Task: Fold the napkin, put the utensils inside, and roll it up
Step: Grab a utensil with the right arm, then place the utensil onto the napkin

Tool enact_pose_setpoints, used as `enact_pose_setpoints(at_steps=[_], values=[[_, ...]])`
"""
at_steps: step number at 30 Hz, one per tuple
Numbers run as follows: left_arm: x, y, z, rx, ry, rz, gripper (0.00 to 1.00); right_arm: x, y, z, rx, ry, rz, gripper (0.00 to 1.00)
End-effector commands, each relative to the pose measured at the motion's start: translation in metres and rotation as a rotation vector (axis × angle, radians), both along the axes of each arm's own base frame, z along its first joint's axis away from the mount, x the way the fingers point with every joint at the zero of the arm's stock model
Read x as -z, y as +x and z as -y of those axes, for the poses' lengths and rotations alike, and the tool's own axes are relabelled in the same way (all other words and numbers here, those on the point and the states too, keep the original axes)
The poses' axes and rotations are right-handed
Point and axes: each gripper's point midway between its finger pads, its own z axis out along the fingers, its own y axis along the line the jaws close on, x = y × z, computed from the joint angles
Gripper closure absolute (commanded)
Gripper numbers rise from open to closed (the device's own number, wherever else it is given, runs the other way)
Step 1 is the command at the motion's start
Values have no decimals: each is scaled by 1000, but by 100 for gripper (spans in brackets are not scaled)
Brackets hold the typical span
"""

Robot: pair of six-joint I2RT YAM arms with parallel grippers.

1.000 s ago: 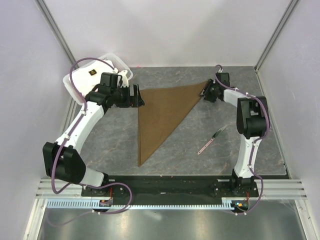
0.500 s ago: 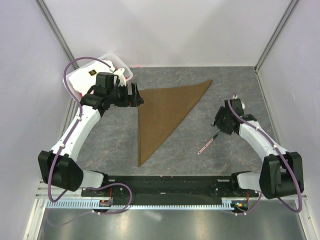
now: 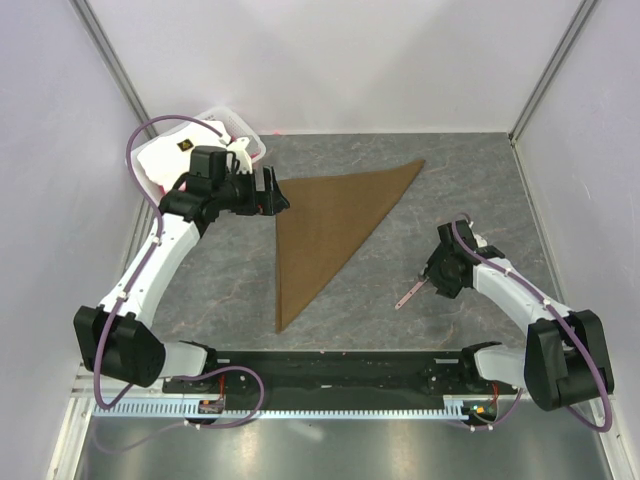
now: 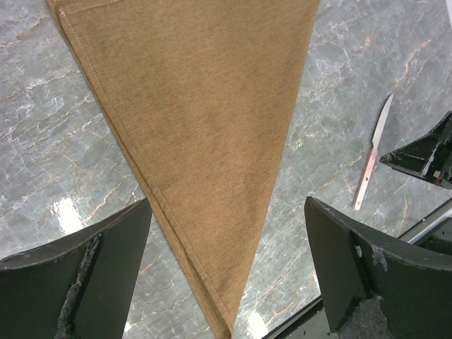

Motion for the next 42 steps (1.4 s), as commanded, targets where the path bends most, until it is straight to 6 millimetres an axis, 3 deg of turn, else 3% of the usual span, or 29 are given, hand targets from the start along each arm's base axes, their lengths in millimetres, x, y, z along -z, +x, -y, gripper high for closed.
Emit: enact_pose_setpoints(at_steps=[1,10,14,22,26,32,38,42], values=[[-18,-2,8,34,-42,63,3,2,9,-1,51,-15,20,40],[-19,-2,10,42,-53,60,3,11,19,-11,35,-61,6,42],[-17,-3,11,45,-57,51,3,18,17,-10,28,-95,-18,48],[-15,-2,11,45,-58,45,3,29,17,-9,3,-172,-67,74],[-15,-2,12,48,-62,42,3,33,19,-22,-24,-142,-71,100],[-13,-2,12,47,-61,39,3,13,35,-48,-42,-75,-14,100],[-12,-1,12,46,-62,36,3,-30,63,-90,-55,31,110,100],[-11,-2,13,47,-65,33,3,-47,81,-114,-77,60,157,100]])
